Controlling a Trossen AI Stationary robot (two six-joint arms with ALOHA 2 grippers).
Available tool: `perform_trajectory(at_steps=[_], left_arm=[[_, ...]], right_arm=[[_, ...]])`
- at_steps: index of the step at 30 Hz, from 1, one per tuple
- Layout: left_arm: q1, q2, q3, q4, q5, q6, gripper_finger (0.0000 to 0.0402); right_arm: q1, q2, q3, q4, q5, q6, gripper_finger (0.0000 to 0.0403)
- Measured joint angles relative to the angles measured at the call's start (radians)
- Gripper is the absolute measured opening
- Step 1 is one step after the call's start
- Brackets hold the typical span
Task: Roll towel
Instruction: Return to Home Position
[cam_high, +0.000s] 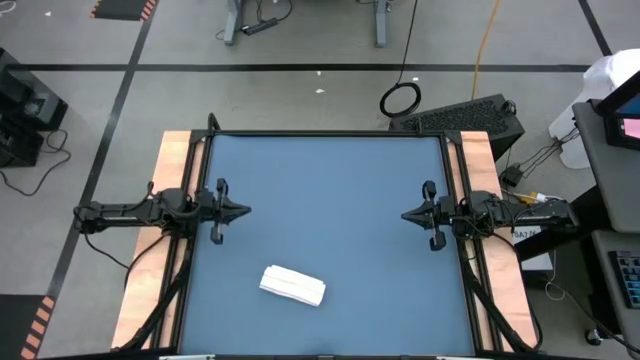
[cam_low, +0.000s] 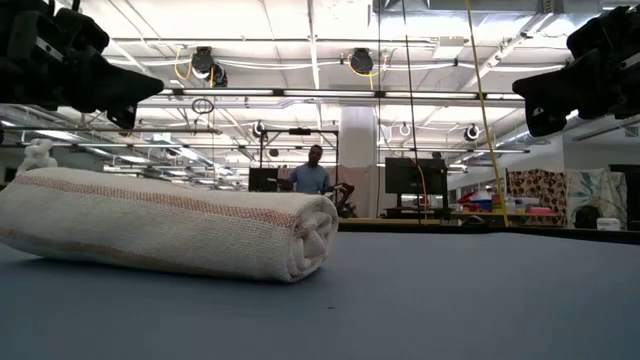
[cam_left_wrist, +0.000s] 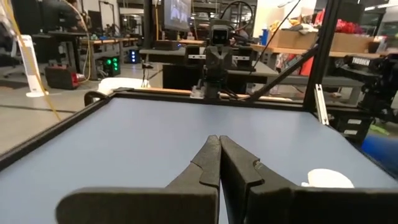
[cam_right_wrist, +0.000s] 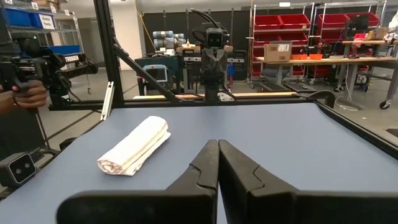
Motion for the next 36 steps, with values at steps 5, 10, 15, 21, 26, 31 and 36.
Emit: perform_trajectory(at_steps=[5,10,15,21,26,31,36], left_arm=[[0.000,0.000,0.000,0.000,-0.005,0.018,0.0004],[0.000,0.000,0.000,0.000,-0.007,0.017,0.0004],[0.000,0.000,-0.002,0.020,-0.012,0.016,0.0004],[0.000,0.000,-0.002,0.029,-0.016,0.016,0.0004],[0.000,0.000,-0.002,0.035,-0.016,0.016,0.0004],[0.000,0.000,-0.002,0.037,-0.016,0.016,0.0004],[0.000,0.000,-0.002,0.038,-0.015,0.016,0.0004]], right_arm=[[0.000,0.000,0.000,0.000,0.000,0.000,0.0000],[0.000,0.000,0.000,0.000,0.000,0.000,0.0000],[0.000,0.000,0.000,0.000,0.000,0.000,0.0000],[0.000,0.000,0.000,0.000,0.000,0.000,0.0000],[0.000,0.000,0.000,0.000,0.000,0.000,0.0000],[0.000,0.000,0.000,0.000,0.000,0.000,0.0000],[0.000,0.000,0.000,0.000,0.000,0.000,0.0000]])
